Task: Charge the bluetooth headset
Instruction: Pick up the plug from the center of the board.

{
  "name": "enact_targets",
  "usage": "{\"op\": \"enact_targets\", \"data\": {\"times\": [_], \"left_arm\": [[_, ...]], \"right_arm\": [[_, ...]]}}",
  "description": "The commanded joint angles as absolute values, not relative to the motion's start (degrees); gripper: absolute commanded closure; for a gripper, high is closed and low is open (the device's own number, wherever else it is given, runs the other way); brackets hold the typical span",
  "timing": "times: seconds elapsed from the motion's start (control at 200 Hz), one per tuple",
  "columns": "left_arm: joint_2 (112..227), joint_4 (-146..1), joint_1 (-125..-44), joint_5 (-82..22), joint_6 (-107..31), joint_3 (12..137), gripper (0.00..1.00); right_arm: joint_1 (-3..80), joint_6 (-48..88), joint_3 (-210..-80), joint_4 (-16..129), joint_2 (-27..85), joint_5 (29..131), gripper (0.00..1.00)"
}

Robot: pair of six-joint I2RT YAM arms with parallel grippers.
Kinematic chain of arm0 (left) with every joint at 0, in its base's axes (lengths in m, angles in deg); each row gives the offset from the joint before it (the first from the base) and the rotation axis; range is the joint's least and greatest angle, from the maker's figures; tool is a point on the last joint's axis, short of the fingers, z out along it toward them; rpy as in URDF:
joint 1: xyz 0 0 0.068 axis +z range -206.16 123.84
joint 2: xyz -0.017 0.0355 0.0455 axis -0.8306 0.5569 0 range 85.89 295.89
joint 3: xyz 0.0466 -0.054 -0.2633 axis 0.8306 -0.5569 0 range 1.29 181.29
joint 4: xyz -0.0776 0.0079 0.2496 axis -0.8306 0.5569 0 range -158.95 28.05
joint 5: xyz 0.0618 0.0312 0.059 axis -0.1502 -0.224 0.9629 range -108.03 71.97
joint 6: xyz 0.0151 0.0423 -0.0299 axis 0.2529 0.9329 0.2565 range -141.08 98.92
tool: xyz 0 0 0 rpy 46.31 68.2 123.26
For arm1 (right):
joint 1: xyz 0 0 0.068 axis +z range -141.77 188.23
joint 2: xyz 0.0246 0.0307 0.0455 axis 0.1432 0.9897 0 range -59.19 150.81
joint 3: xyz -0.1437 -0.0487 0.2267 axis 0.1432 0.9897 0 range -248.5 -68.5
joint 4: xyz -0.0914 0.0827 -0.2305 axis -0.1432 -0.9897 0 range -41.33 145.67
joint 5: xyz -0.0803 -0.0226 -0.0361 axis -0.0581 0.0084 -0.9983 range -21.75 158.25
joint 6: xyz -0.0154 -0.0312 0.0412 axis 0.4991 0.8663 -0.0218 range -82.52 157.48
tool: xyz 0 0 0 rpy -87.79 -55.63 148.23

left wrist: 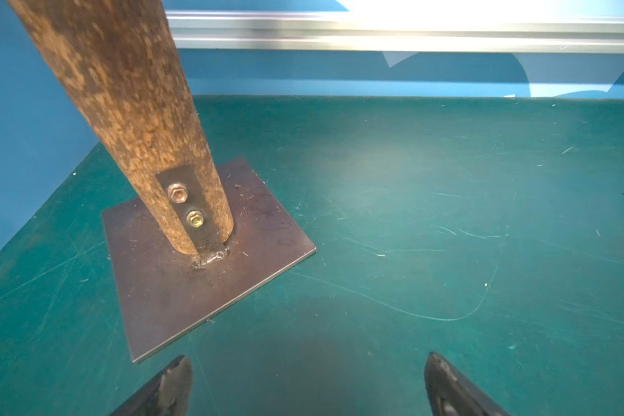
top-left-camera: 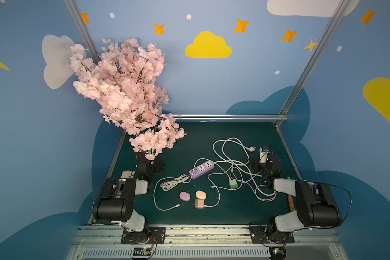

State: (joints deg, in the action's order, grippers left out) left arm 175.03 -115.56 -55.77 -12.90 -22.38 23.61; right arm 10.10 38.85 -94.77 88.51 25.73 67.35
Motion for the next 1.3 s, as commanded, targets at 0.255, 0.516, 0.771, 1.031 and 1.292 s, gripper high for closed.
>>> {"op": "enact_targets", "data": {"times": [0.255,0.516,0.771,1.031,1.292], "left_arm": [[173.79,-115.48,-53.36,-19.11,-22.57,24.14,0.0],[173.8,-116.06,-52.47,-20.93,-22.93,23.88,0.0],[162.02,-97.15,-53.81,-12.86,-25.54,30.03,0.0],[138.01,-88.62,-57.9,-4.0,-40.59,24.74,0.0],[107.74,-70.32,-57.0,12.1,-67.9,15.49,0.0]], "right_arm": [[10.08,38.91,-95.92,88.55,24.84,67.51,0.02],[10.26,38.96,-95.97,88.47,24.55,67.72,0.01],[15.65,34.01,-108.36,60.86,17.1,54.44,0.01],[35.77,32.0,-103.15,55.04,1.72,31.55,0.02],[46.69,32.42,-111.43,39.87,-2.27,36.17,0.01]]}}
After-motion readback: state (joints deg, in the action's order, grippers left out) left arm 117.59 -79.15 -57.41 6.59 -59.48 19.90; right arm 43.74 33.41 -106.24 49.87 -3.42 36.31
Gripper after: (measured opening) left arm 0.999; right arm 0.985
